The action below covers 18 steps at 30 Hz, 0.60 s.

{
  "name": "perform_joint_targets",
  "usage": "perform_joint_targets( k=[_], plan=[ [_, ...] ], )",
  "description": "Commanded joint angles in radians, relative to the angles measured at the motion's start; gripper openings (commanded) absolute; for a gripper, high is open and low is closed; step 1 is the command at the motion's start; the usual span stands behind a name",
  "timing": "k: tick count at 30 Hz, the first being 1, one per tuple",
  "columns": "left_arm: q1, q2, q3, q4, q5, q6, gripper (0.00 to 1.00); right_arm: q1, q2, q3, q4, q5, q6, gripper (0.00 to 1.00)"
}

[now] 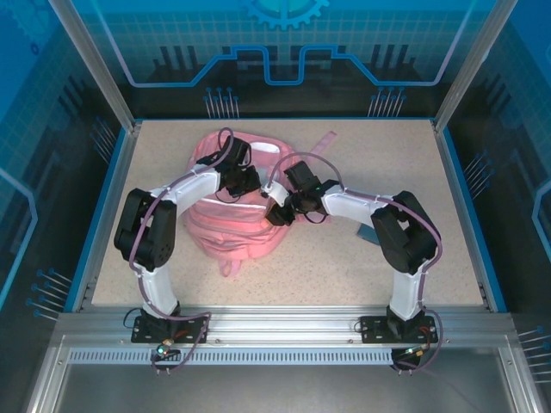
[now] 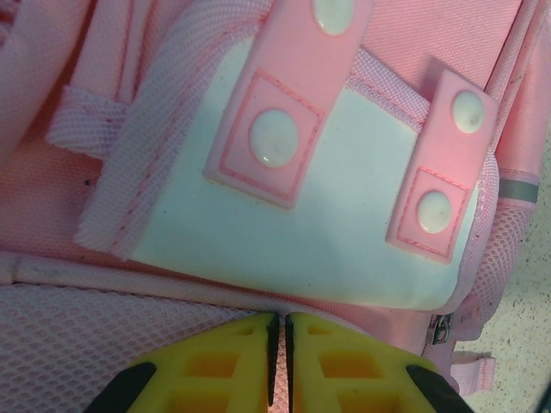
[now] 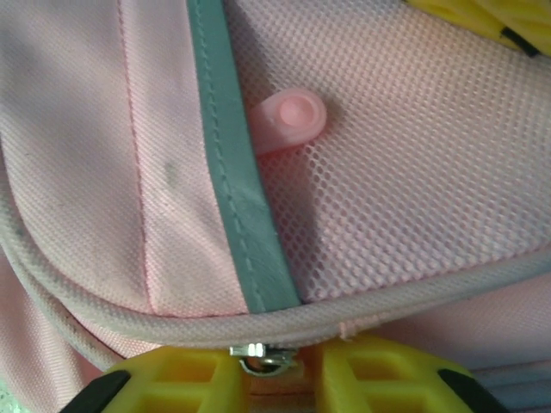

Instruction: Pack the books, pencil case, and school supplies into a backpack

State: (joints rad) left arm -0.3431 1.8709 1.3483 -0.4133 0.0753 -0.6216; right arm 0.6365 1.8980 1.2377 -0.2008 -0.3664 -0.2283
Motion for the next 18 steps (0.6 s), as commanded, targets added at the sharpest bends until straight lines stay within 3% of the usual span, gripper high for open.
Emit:
perform_joint_targets(
  k=[1,5,12,18],
  plan=[
    [0.009,0.043,0.011,-0.048,-0.017,0.001,0.14,0.017,-0.017,0.005,0.082,-0.022,0.004,0.12],
    [0.009,0.052,0.009,-0.048,-0.016,-0.005,0.13,0.017,-0.027,0.000,0.062,-0.005,0.008,0.00],
    [0.009,0.084,0.012,-0.019,0.009,-0.040,0.11,0.024,-0.104,-0.061,0.031,-0.015,0.035,0.00],
    [0.005,0.103,0.010,0.016,0.022,-0.083,0.08,0.088,-0.172,-0.108,0.018,0.001,0.080,0.00]
  ],
)
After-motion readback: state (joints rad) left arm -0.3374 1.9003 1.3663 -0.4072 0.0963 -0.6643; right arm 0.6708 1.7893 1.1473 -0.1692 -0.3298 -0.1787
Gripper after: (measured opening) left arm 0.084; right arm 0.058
